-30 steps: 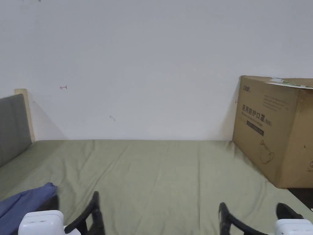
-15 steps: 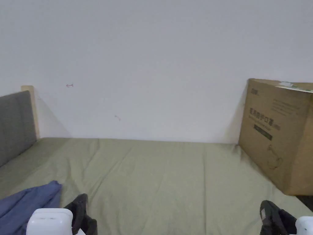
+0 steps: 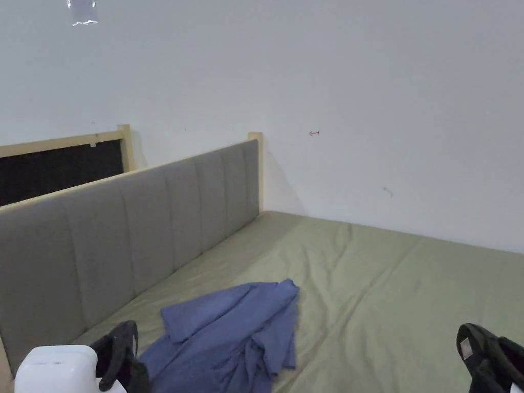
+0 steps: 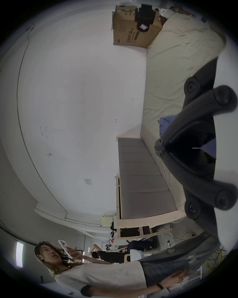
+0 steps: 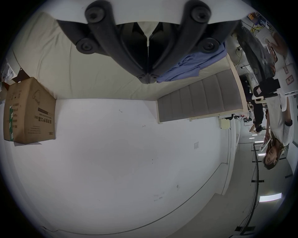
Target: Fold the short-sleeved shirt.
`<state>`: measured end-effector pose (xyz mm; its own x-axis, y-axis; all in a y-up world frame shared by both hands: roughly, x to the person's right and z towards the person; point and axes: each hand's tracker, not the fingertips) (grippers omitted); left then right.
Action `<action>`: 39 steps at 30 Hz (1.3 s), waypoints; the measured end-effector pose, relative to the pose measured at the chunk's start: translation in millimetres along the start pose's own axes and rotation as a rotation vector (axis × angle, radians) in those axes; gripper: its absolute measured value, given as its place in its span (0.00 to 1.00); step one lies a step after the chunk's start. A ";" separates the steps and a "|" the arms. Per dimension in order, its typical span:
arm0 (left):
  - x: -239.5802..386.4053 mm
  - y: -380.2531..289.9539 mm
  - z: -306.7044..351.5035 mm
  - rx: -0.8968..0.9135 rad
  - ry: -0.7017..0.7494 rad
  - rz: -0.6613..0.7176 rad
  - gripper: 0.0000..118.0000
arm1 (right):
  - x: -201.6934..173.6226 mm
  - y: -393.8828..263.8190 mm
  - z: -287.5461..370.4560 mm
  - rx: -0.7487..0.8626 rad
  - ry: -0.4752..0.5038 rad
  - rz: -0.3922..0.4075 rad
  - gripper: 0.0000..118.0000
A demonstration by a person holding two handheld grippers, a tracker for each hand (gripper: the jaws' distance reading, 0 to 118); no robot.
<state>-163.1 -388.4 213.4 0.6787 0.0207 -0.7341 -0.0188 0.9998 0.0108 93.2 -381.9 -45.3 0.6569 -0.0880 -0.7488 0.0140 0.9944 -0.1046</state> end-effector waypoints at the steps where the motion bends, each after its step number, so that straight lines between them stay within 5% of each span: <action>1: 2.4 5.0 1.6 -0.008 -0.044 0.037 0.00 | 1.9 1.1 1.2 -0.002 -0.001 0.011 0.00; 7: 25.6 69.0 -50.0 0.079 -0.167 -0.011 0.00 | 27.0 6.3 21.4 -0.038 -0.034 0.012 0.00; 10: 36.3 72.1 -155.5 -0.329 -0.393 -0.061 0.00 | 41.9 5.9 24.2 -0.084 -0.083 0.006 0.00; 13: 46.8 10.1 -265.5 -0.810 -0.459 0.018 0.00 | 56.5 -2.0 23.5 -0.124 -0.119 -0.015 0.00; 18: 63.4 -86.4 -358.8 -1.041 -0.311 -0.058 0.01 | 75.5 -25.2 17.2 -0.213 -0.166 0.008 0.00; 19: 64.9 -100.4 -372.6 -1.064 -0.276 -0.072 0.14 | 79.3 -30.0 15.2 -0.234 -0.170 0.014 0.00; 21: 69.6 -121.0 -398.0 -1.122 -0.259 -0.052 0.84 | 86.6 -39.3 12.2 -0.269 -0.173 0.022 0.00; 22: 70.9 -126.1 -407.4 -1.098 -0.270 -0.042 0.94 | 90.1 -43.1 10.1 -0.285 -0.175 0.025 0.00; 26: 82.8 -152.7 -432.7 -1.108 -0.263 -0.075 0.91 | 103.7 -58.8 -0.1 -0.340 -0.182 0.004 0.00; 30: 93.2 -211.5 -444.0 -1.312 -0.303 -0.153 0.94 | 110.7 -76.5 -13.9 -0.396 -0.186 -0.041 0.00; 31: 92.8 -215.6 -442.7 -1.241 -0.311 -0.153 1.00 | 111.4 -80.4 -17.8 -0.414 -0.182 -0.051 0.00; 37: 88.8 -216.7 -429.6 -1.123 -0.285 -0.103 1.00 | 108.6 -90.3 -24.3 -0.451 -0.156 -0.069 0.00; 39: 92.4 -207.9 -420.1 -1.088 -0.264 -0.124 0.92 | 108.3 -90.6 -23.5 -0.457 -0.152 -0.087 0.00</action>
<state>-404.9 -597.1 -141.9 0.8520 0.0511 -0.5210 -0.4831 0.4600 -0.7450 145.4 -483.0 -132.3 0.7710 -0.1268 -0.6241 -0.2358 0.8535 -0.4646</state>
